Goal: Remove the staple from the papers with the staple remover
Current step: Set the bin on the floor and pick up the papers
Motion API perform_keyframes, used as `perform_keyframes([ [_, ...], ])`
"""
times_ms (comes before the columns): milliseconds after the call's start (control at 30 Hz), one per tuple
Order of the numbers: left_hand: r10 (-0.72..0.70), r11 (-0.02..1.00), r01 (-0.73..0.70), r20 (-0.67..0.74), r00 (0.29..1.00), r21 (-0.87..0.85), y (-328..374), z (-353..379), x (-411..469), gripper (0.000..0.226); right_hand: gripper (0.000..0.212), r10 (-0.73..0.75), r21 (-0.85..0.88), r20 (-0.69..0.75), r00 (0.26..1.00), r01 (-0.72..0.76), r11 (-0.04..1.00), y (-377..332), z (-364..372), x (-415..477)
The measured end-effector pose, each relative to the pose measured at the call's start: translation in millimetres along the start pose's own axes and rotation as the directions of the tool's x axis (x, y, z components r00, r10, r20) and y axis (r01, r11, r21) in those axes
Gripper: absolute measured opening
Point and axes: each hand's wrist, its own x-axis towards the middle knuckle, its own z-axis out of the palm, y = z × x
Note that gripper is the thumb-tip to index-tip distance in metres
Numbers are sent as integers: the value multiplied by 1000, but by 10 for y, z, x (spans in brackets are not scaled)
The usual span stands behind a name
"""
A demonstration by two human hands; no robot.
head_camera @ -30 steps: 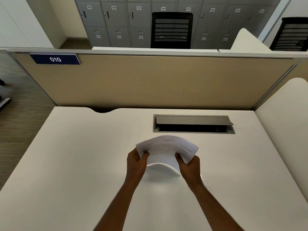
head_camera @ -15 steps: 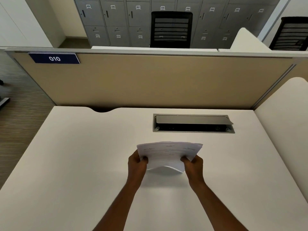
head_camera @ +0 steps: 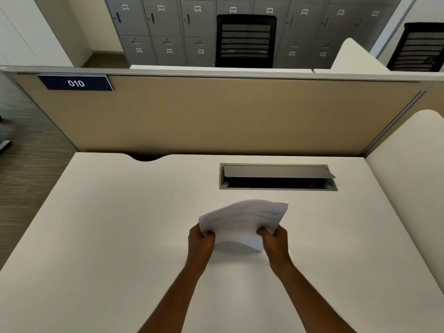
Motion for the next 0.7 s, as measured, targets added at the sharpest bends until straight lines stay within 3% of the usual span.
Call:
perform_keyframes([
  [233,-61,998,60,27,998,16,-179,9,57,22,29,16,-2,33,999,-16,1000,70,-4,-16],
  [467,-31,999,30,107,994,18,167,-88,74,26,29,-206,-183,86,975,219,958,-28,-125,37],
  [567,2,1000,-7,193,981,26,314,-192,103,39,28,-236,-193,140,962,260,946,-171,-195,24],
  [700,38,998,-22,254,967,-63,539,-279,79,33,28,-205,-152,191,960,236,960,-356,-291,15],
])
